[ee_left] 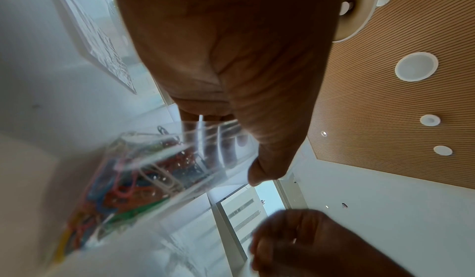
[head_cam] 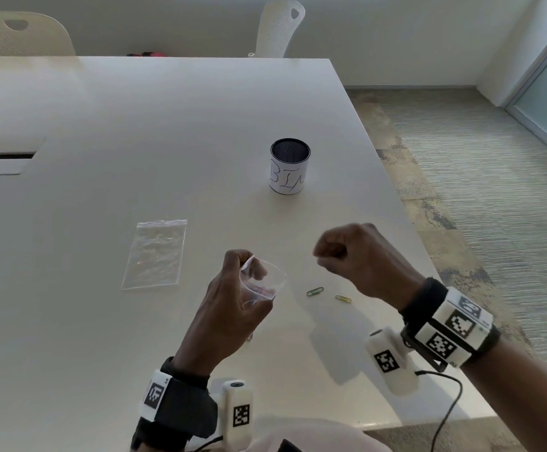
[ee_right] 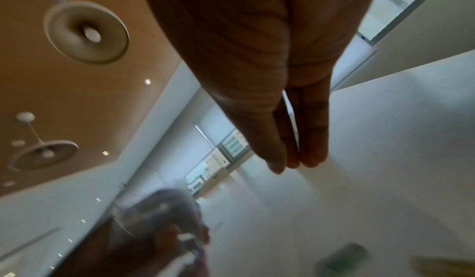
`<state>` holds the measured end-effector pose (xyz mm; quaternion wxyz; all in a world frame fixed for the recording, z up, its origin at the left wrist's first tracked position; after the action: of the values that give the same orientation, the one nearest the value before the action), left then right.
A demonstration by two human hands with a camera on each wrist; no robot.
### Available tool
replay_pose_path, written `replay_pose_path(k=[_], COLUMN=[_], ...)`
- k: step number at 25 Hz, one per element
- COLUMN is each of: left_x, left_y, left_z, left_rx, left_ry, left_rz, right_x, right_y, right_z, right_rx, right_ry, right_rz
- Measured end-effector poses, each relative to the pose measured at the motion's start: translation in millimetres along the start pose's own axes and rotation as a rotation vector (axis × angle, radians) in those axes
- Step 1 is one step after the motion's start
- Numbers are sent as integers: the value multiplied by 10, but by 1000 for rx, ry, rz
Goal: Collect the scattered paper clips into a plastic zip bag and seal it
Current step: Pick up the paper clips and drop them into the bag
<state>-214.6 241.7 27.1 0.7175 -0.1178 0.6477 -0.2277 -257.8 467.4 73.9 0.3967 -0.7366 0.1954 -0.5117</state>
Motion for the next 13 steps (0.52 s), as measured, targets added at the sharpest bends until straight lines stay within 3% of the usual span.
replay_pose_path(k=[4, 13], left_x=[-11, -3], left_y=[-5, 28], left_z=[-12, -50], left_rx=[8, 20], left_ry=[0, -2], left_rz=[11, -3], right_x=[-416, -414], right_y=[310, 446], right_z=[306, 430], right_rx=[275, 328], right_ry=[124, 155], right_rz=[180, 209])
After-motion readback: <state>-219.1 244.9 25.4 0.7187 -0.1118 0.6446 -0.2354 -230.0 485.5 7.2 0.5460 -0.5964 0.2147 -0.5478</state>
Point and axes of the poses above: each hand's wrist, its own z-axis away from the middle knuckle, its own y-axis out of the palm, x = y × z, the point moved 5 cm from there along -z, towards the middle knuckle, and after that the axes turned 11 degrees about -y, right-handed, at the moved point
